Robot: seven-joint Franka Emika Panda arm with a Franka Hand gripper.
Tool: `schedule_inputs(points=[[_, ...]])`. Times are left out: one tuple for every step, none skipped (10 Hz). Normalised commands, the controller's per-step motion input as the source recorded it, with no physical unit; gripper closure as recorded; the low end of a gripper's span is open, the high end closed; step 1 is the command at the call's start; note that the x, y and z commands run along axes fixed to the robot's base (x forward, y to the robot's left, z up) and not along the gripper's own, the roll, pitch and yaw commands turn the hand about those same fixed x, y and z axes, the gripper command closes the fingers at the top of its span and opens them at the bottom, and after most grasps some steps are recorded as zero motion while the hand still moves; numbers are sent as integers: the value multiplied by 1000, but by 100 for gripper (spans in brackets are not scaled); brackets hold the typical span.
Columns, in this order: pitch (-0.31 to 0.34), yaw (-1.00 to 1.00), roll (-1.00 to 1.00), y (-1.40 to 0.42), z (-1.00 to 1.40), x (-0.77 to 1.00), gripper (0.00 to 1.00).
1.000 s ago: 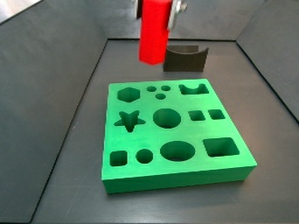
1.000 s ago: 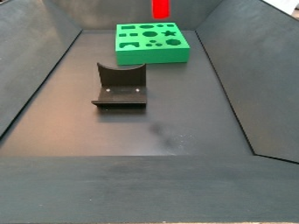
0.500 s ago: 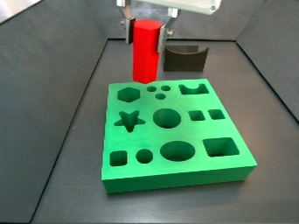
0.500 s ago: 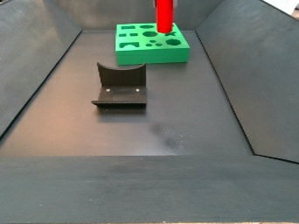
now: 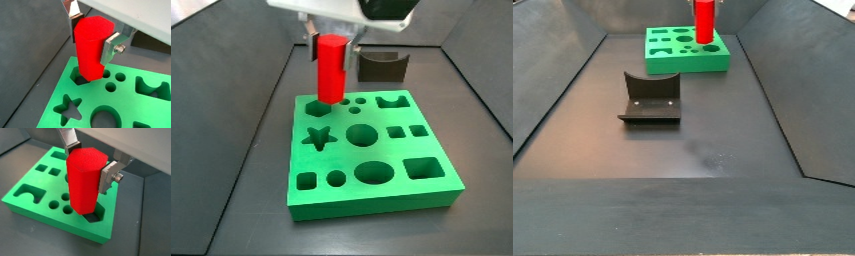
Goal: Pick up the hexagon object. Move up. Place the hexagon object on the fixture. Regrasp the hexagon object. Move to above the board. Insert the hexagon object.
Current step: Insert the hexagon object.
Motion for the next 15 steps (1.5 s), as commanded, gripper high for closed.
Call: schedule_inputs(points=[[-34,0,-50,0,-186,-251,100],[-10,146,0,-29,-74,0,100],[0,49,0,0,-60,0,100],[-30,74,0,-114,-194,-77,100],[-46,0,0,-60,-266,-240,100],[0,6,0,-14,-183,-29,100],[0,0,0,-17,0,-14,100],[0,0,0,0,-37,0,100],[0,0,0,0,-157,-23,100],[0,0,0,0,-97,-49,100],[0,0,0,0,-31,0,100],[-4,0,-11,0,-31,0,100],[-13,0,-10,0,-111,-60,100],[-41,0,-26,-63,-131,-100,100],[-59,0,-19,-103,-163,-94,100]])
